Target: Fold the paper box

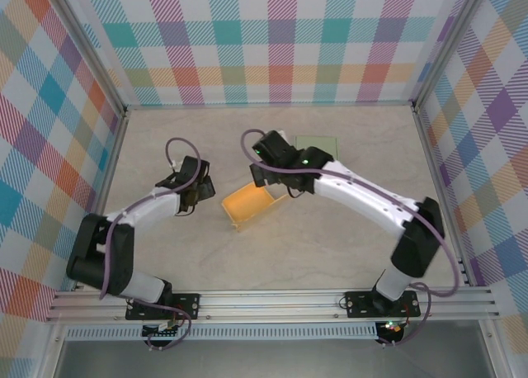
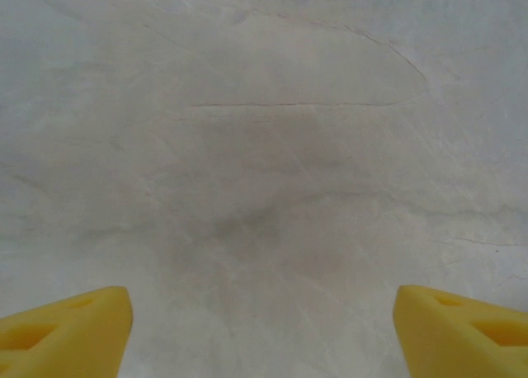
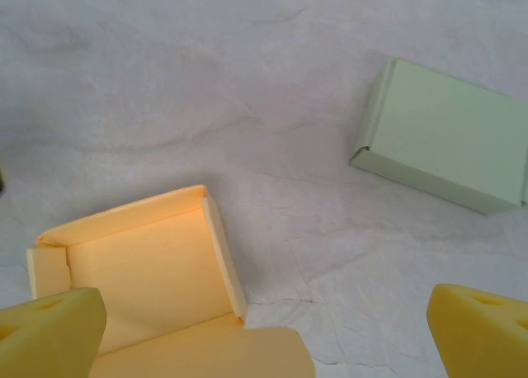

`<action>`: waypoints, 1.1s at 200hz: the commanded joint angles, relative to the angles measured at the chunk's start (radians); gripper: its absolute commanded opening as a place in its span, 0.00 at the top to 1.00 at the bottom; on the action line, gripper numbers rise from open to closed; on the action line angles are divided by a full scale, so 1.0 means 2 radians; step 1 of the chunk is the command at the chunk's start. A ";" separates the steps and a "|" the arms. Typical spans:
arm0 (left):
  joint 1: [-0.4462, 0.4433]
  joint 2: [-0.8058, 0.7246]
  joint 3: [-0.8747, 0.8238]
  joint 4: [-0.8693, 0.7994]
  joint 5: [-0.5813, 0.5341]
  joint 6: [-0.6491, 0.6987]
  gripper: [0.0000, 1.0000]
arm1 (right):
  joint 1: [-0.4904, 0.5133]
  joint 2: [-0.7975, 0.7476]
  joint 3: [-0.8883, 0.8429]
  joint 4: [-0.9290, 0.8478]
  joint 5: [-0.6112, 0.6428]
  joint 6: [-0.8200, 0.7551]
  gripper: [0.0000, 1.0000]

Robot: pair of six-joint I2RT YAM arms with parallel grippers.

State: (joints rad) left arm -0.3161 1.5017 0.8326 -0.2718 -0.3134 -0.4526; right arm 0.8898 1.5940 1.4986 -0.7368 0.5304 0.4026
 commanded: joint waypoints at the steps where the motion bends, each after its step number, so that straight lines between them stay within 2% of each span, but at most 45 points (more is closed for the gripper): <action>1: 0.005 0.035 0.031 0.025 0.038 0.016 0.24 | -0.011 -0.069 -0.072 0.024 0.036 0.075 0.00; 38: 0.004 0.074 0.040 0.034 0.068 0.009 0.34 | -0.023 -0.168 -0.205 0.009 0.032 0.182 0.00; 53: 0.003 0.076 0.032 0.034 0.073 0.007 0.35 | -0.025 -0.191 -0.255 0.022 -0.002 0.207 0.04; 77: 0.000 0.066 0.009 0.036 0.076 -0.002 0.37 | -0.025 -0.188 -0.331 0.111 -0.099 0.231 0.11; 112: -0.015 0.050 -0.032 0.052 0.090 -0.018 0.38 | -0.027 -0.116 -0.410 0.292 -0.213 0.275 0.28; 160: -0.062 0.027 -0.077 0.065 0.095 -0.046 0.38 | -0.053 -0.021 -0.403 0.389 -0.250 0.272 0.39; 220: -0.160 -0.075 -0.147 0.081 0.057 -0.120 0.37 | -0.136 0.059 -0.343 0.425 -0.312 0.218 0.40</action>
State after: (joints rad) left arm -0.5591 1.4303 0.5884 -0.0841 -0.1833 -0.5926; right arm 0.6830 1.5883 0.7498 -0.1272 -0.0631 0.9146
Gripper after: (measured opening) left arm 0.630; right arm 0.598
